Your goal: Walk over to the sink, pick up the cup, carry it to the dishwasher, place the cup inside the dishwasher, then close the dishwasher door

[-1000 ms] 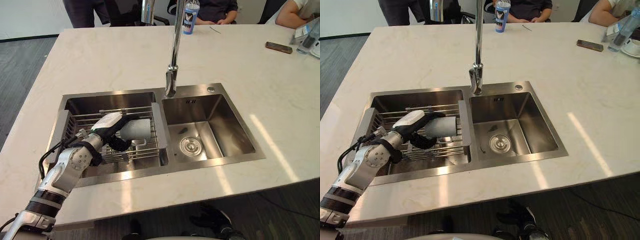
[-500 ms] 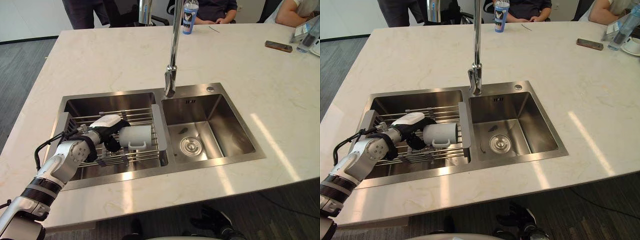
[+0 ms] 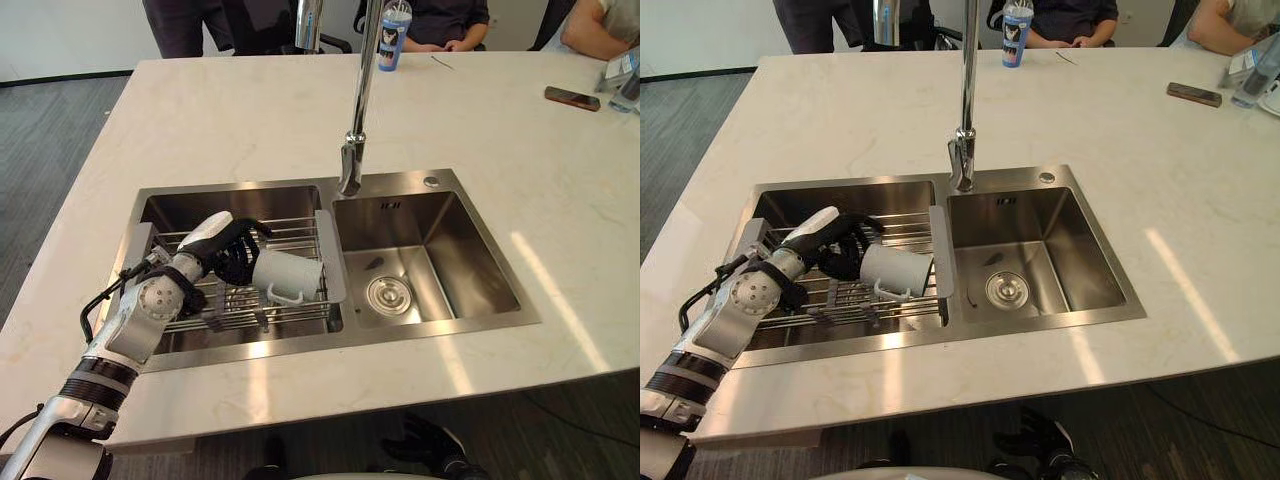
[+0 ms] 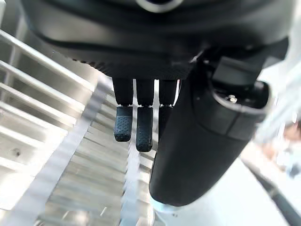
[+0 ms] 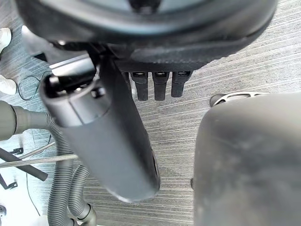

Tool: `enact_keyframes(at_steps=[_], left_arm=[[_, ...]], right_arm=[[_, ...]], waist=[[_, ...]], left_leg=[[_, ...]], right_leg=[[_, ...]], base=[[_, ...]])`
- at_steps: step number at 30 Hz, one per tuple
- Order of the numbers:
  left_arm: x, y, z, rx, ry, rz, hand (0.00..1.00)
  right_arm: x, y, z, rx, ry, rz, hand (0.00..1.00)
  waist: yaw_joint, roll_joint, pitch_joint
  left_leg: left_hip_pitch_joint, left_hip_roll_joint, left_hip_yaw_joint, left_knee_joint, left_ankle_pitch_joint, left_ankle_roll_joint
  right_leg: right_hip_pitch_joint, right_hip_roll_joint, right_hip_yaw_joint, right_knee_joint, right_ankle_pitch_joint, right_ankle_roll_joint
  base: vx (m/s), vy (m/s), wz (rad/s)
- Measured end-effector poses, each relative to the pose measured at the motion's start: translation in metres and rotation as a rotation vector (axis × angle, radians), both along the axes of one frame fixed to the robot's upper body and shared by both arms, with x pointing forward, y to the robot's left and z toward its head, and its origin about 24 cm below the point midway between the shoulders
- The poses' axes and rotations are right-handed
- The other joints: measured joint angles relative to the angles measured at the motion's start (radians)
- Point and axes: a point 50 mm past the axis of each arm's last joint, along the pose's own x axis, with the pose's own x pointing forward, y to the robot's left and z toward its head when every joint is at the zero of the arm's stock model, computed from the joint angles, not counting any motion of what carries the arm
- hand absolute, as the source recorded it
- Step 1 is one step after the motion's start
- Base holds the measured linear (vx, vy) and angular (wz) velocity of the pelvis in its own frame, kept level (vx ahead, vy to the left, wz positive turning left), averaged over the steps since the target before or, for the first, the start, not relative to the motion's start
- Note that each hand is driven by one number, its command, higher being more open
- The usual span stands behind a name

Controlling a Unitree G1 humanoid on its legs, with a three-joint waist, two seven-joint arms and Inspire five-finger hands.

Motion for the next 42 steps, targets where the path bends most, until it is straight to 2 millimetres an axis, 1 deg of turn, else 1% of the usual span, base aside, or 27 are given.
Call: enact_keyframes(at_steps=[3,4,8,11,14,20,22,26,29,31,37,42], left_arm=[[0.0,-0.004,0.007,-0.085,-0.078,0.033,0.9],[-0.003,-0.009,0.011,-0.116,-0.121,0.032,0.9],[-0.01,-0.015,0.022,-0.176,-0.217,0.035,0.9],[-0.018,-0.017,0.032,-0.18,-0.286,0.034,0.9],[-0.024,-0.024,0.04,-0.154,-0.337,0.01,0.9],[-0.039,-0.035,0.047,-0.123,-0.39,-0.057,0.9],[-0.041,-0.037,0.049,-0.103,-0.403,-0.075,0.9],[-0.041,-0.039,0.047,-0.046,-0.391,-0.091,0.9],[-0.043,-0.042,0.041,0.004,-0.357,-0.12,0.9],[-0.047,-0.042,0.032,0.064,-0.306,-0.152,0.9],[-0.05,-0.037,0.01,0.107,-0.188,-0.16,0.9],[-0.048,-0.037,-0.005,0.133,-0.122,-0.162,0.9]], right_arm=[[0.0,0.0,0.0,-0.002,0.001,0.0,0.9],[0.0,0.0,0.0,-0.004,0.002,0.0,0.9],[0.0,0.0,0.0,-0.011,0.001,0.002,0.9],[-0.001,0.0,0.0,-0.018,0.002,0.011,0.9],[-0.004,-0.001,-0.001,-0.018,0.009,0.005,0.9],[-0.006,-0.002,-0.001,-0.019,0.012,0.005,0.9],[-0.007,-0.002,-0.001,-0.02,0.015,0.004,0.9],[-0.012,-0.003,-0.002,-0.022,0.03,0.002,0.9],[-0.013,-0.003,-0.003,-0.021,0.034,0.004,0.9],[-0.014,-0.002,-0.003,-0.02,0.035,0.012,0.9],[-0.013,-0.001,-0.002,-0.021,0.033,0.023,0.9],[-0.011,0.0,-0.002,-0.017,0.027,0.032,0.9]], waist=[[0.003,-0.001,0.0],[0.005,-0.001,0.0],[0.005,-0.001,0.001],[0.006,-0.002,0.0],[0.016,-0.002,0.0],[0.017,-0.003,-0.001],[0.017,-0.003,-0.001],[0.017,-0.006,-0.002],[0.017,-0.01,-0.006],[0.014,-0.013,-0.008],[0.014,-0.014,-0.008],[0.014,-0.014,-0.009]], left_leg=[[0.002,0.001,0.0,0.0,0.0,0.0],[0.003,0.001,0.0,0.0,0.0,0.0],[0.003,0.003,0.001,0.0,0.0,0.0],[0.004,0.005,0.003,0.005,0.0,0.0],[0.003,0.007,0.004,0.005,0.0,0.0],[-0.001,0.01,0.004,0.002,0.006,0.006],[-0.006,0.011,0.002,0.0,0.01,0.007],[-0.007,0.012,-0.001,0.0,0.016,0.007],[-0.012,0.014,-0.001,0.0,0.018,0.007],[-0.01,0.014,-0.002,0.0,0.018,0.007],[-0.01,0.013,-0.004,0.0,0.018,0.007],[-0.01,0.013,-0.009,0.0,0.018,0.007]], right_leg=[[0.0,0.0,0.003,0.003,0.0,0.0],[0.0,0.0,0.003,0.003,0.0,0.0],[0.0,0.002,0.005,0.003,0.0,0.0],[0.0,0.003,0.009,0.005,0.0,0.0],[-0.001,0.004,0.011,0.011,0.0,0.0],[-0.015,0.005,0.016,0.03,-0.001,-0.001],[-0.021,0.005,0.016,0.033,-0.001,-0.001],[-0.025,0.006,0.015,0.041,-0.001,-0.002],[-0.033,0.008,0.014,0.043,-0.001,-0.002],[-0.032,0.008,0.013,0.042,-0.002,-0.002],[-0.03,0.008,0.01,0.038,-0.002,-0.002],[-0.026,0.008,0.004,0.03,-0.002,-0.002]], base=[[-0.04,0.0,-0.02],[0.0,0.0,0.0],[0.0,0.0,0.0],[0.0,0.0,0.0],[0.0,0.0,-0.01],[-0.03,0.002,-0.01],[-0.06,0.005,0.02],[-0.05,0.003,0.02],[-0.01,0.001,0.0],[0.0,0.0,0.0],[0.0,0.0,0.0],[0.0,-0.001,0.02]])
